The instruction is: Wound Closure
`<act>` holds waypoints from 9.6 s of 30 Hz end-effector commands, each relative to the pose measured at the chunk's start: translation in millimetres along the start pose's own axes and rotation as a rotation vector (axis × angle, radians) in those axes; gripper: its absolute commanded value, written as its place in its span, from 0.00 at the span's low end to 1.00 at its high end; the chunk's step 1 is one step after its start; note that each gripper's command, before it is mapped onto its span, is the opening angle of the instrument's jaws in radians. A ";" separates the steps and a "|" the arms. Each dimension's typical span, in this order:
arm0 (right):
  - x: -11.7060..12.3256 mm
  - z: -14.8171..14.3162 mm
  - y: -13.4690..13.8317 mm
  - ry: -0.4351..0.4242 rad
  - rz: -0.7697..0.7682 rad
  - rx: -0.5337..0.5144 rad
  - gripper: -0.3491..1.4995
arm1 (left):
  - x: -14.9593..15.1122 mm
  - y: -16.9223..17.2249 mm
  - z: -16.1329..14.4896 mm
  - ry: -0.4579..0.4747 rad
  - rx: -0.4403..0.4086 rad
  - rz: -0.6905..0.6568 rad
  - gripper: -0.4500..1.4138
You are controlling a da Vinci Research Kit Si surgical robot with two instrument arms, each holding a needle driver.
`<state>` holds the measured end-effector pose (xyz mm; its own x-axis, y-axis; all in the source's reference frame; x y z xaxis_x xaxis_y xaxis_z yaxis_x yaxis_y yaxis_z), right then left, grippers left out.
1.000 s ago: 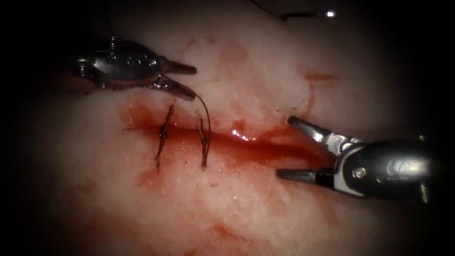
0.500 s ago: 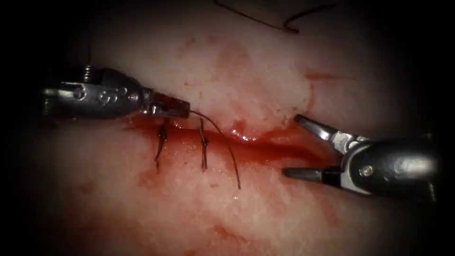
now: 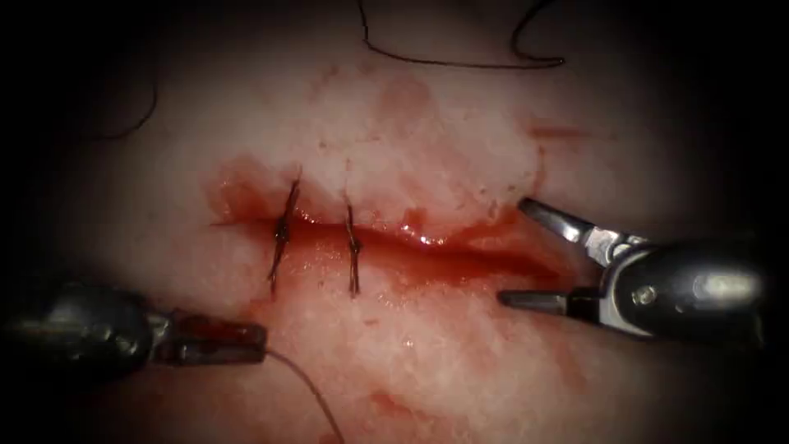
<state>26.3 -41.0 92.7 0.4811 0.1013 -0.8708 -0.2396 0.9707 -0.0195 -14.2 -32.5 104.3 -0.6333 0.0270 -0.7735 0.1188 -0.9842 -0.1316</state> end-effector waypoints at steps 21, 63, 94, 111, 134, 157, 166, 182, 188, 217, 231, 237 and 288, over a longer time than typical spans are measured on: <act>-0.6 0.0 0.3 -0.010 0.001 -0.016 0.96 | -5.1 4.1 -7.8 -0.054 0.070 -0.074 0.18; -0.9 1.5 -1.3 -0.019 -0.011 -0.001 0.97 | 2.5 -6.1 1.0 0.148 -0.018 -0.410 0.88; -1.3 2.0 -1.9 -0.038 -0.014 0.004 0.97 | 0.6 -15.0 6.2 0.067 0.083 -0.481 0.85; -1.4 2.2 -2.0 -0.041 -0.010 0.004 0.98 | -2.0 -13.1 9.5 -0.260 0.345 -0.168 0.63; -1.7 2.7 -2.4 -0.050 -0.015 0.004 0.98 | -3.4 -12.3 11.5 -0.316 0.327 -0.118 0.60; -1.7 2.7 -2.5 -0.050 -0.016 0.008 0.98 | -3.4 -21.8 14.4 -0.110 0.233 -0.398 0.70; -1.7 2.7 -2.5 -0.050 -0.016 0.009 0.98 | -8.9 -21.7 16.9 -0.205 0.199 -0.477 0.69; -1.6 2.6 -2.5 -0.050 -0.015 0.009 0.98 | -10.8 -21.8 18.2 -0.210 0.107 -0.474 0.00; -1.3 3.0 -2.7 -0.050 -0.015 0.009 0.98 | -9.9 -23.0 15.9 -0.108 0.143 -0.470 0.00; -1.1 9.9 0.4 0.281 1.112 0.330 0.80 | 1.4 -20.2 7.7 0.914 0.078 -0.238 0.00; 1.5 13.0 0.2 0.383 1.175 0.443 0.72 | 1.5 -19.4 7.6 0.937 0.075 -0.169 0.00; 1.6 13.2 0.3 0.395 1.184 0.440 0.72 | 1.5 -18.8 7.4 0.941 0.068 -0.158 0.00; 4.0 4.6 8.3 -0.330 0.292 -0.190 0.00 | 2.6 -13.5 1.5 0.359 -0.192 -0.690 0.82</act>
<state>29.2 -31.8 91.2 0.6508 0.3913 -0.6507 -0.5085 0.8610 0.0093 -18.3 -19.2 104.8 -0.3296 0.7275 -0.6017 -0.0870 -0.6581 -0.7479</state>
